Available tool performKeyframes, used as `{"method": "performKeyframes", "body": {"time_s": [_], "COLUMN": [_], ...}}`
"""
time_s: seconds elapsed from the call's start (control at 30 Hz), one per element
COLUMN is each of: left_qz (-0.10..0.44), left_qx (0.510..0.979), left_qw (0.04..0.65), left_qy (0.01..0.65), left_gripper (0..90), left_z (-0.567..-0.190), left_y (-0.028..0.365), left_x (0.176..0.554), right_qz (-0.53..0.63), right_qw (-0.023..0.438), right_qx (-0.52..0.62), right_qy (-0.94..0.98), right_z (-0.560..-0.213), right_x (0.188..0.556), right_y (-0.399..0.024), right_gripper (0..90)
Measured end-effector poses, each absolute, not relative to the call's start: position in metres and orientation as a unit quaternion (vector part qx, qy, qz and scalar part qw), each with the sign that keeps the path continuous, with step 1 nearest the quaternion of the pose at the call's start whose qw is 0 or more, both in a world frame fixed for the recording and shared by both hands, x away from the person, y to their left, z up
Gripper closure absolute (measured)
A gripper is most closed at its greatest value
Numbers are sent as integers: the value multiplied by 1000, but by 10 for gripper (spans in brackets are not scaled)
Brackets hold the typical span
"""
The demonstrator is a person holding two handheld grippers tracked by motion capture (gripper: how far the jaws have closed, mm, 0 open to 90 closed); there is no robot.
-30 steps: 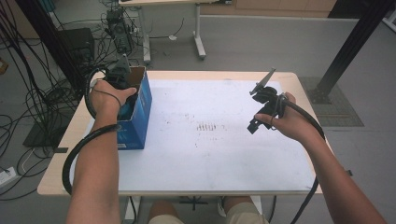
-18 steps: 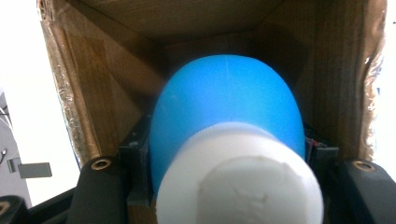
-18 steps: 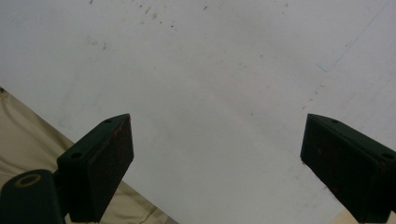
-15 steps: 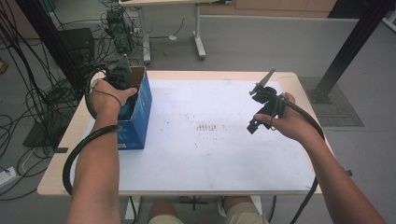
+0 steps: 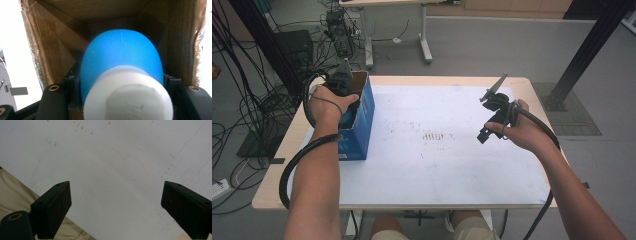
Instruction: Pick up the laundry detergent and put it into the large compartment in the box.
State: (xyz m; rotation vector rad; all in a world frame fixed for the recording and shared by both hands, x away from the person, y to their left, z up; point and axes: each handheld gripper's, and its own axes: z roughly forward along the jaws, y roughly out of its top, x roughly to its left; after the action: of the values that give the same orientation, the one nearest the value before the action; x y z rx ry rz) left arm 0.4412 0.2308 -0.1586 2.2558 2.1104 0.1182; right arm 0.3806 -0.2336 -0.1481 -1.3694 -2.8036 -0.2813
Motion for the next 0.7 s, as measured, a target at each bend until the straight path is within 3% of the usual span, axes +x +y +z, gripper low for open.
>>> {"method": "performKeyframes", "body": {"time_s": [0.7], "left_qz": [39], "left_qx": [731], "left_qw": [23], "left_qy": [681], "left_gripper": [374], "left_z": [-159], "left_y": [229], "left_x": [442], "right_qz": [-89], "right_qw": [3], "right_qx": [-440], "right_qy": [-894], "right_z": [-146], "right_x": [380], "right_y": [-236], "right_gripper": [95]}}
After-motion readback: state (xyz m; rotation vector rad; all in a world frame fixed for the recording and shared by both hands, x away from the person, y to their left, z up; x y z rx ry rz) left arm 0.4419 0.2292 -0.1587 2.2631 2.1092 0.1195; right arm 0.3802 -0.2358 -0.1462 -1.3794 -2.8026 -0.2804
